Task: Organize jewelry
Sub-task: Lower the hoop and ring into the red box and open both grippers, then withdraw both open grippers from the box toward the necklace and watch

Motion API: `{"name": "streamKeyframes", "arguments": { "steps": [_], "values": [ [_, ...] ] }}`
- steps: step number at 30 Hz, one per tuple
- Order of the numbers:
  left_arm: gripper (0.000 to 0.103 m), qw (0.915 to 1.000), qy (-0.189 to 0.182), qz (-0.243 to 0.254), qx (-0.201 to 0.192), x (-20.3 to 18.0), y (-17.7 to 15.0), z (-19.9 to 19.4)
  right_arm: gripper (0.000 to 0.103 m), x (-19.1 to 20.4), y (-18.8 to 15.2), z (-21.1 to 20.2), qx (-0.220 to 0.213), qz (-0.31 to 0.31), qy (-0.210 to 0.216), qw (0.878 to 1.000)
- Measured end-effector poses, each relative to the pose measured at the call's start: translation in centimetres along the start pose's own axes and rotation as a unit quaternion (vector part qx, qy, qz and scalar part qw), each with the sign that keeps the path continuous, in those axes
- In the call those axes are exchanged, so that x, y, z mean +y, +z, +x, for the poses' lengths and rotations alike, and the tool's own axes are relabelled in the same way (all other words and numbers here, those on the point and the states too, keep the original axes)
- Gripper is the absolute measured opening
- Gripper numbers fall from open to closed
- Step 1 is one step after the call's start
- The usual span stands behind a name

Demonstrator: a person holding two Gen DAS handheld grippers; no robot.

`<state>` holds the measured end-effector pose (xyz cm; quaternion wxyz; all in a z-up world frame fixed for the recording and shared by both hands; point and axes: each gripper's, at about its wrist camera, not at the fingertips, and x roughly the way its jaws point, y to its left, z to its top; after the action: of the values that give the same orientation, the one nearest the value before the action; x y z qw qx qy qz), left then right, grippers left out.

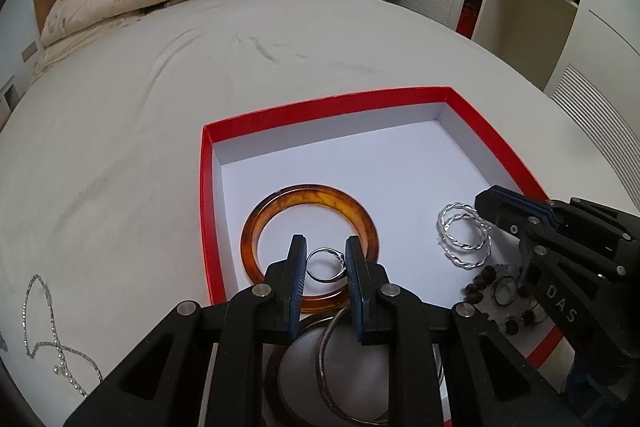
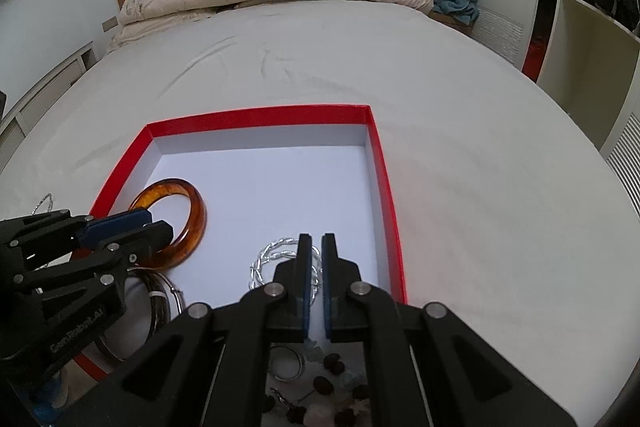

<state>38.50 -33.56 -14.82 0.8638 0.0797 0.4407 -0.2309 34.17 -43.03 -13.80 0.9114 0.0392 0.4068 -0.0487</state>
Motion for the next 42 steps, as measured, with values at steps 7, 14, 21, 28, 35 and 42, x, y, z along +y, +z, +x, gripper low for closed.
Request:
{"name": "streamKeyframes", "arguments": {
  "steps": [7, 14, 21, 28, 35, 42],
  "values": [
    [0.022, 1.0000, 0.002, -0.004, 0.001, -0.1, 0.1, -0.1, 0.006, -0.3, -0.1, -0.2, -0.002, 0.010, -0.003, 1.000],
    [0.033, 0.9999, 0.008, -0.010, 0.000, 0.0, 0.0, -0.3, 0.010, -0.5, -0.1, -0.4, -0.005, 0.016, -0.001, 1.000],
    [0.041, 1.0000, 0.007, -0.006, -0.004, -0.4, -0.1, -1.1, 0.020, -0.6, 0.0, -0.9, -0.014, 0.021, -0.001, 1.000],
    [0.045, 0.9999, 0.009, -0.009, -0.011, 0.2, 0.1, -2.4, 0.020, -0.7, 0.1, -1.6, -0.022, 0.028, -0.007, 0.999],
    [0.051, 0.9995, 0.019, -0.015, -0.021, 1.4, -0.1, -4.8, 0.025, 0.0, 0.2, -3.0, -0.027, 0.026, -0.020, 0.999],
    [0.059, 0.9985, 0.035, -0.025, -0.034, 3.3, -0.8, -8.7, 0.030, 1.1, 0.2, -5.7, -0.035, 0.039, -0.019, 0.998]
  ]
}}
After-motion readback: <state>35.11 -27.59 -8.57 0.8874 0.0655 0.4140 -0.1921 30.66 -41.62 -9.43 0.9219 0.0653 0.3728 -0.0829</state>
